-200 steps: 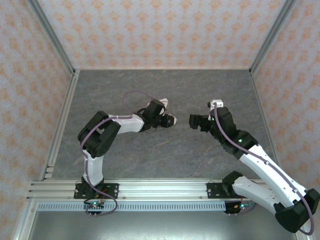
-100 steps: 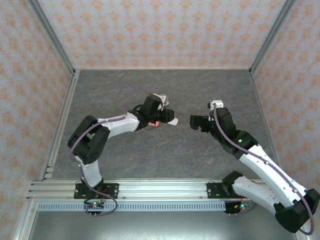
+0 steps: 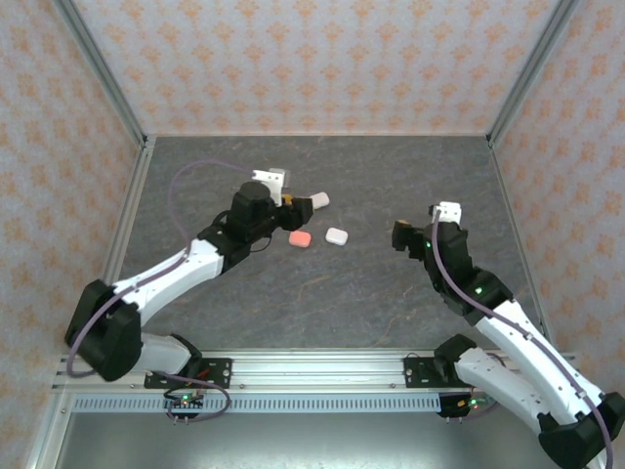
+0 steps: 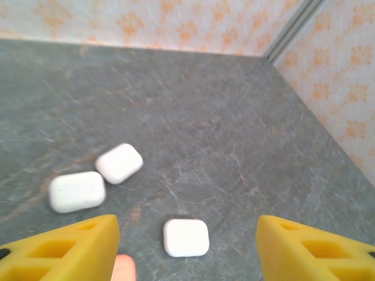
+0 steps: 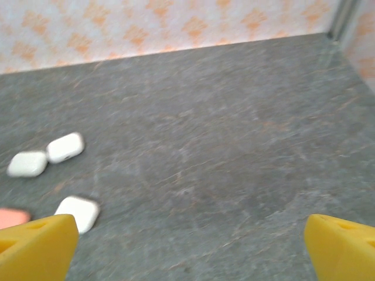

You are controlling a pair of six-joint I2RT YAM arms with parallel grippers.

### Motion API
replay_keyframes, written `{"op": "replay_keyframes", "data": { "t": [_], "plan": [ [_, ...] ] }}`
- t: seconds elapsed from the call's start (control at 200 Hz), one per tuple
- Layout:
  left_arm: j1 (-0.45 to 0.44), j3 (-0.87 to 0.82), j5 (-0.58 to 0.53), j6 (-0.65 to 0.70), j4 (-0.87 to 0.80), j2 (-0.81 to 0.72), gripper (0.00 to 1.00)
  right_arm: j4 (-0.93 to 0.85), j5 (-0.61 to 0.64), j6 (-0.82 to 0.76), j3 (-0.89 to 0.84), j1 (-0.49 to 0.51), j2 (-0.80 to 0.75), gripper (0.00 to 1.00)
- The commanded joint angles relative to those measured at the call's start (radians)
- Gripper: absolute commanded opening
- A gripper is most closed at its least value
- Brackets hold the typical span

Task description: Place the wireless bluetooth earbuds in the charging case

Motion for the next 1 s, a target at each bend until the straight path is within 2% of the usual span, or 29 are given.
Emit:
{"op": "replay_keyframes", "data": {
  "t": [0.0,0.105,0.2,0.465,0.646,0.786,0.991],
  "plan": [
    [0.042,-0.069,-0.135,0.043,0.011,-0.094,0.68,0.107,0.116,-0.016,-0.067,-0.062,-0.026,0.99],
    [0.106,-0.136,-0.227,0.003,0.019,-0.183,0.81,0.16,0.132,-0.013,-0.125,-0.148,-0.016,0.99],
    [0.151,-0.186,-0.27,0.007,0.053,-0.25,1.0,0.225,0.137,0.027,-0.183,-0.236,-0.003,0.99],
    [0.162,-0.238,-0.366,0.141,0.021,-0.378,1.0,0.602,0.121,-0.001,-0.431,-0.381,0.056,0.99],
    [0.162,-0.297,-0.436,0.187,0.016,-0.439,1.0,0.756,0.1,-0.067,-0.435,-0.397,0.238,0.99],
    [0.162,-0.329,-0.46,0.233,0.027,-0.442,1.0,1.007,0.053,-0.138,-0.46,-0.398,0.36,0.99],
    [0.163,-0.382,-0.53,0.283,0.059,-0.442,1.0,1.217,-0.022,-0.246,-0.441,-0.4,0.532,0.99]
  ]
}}
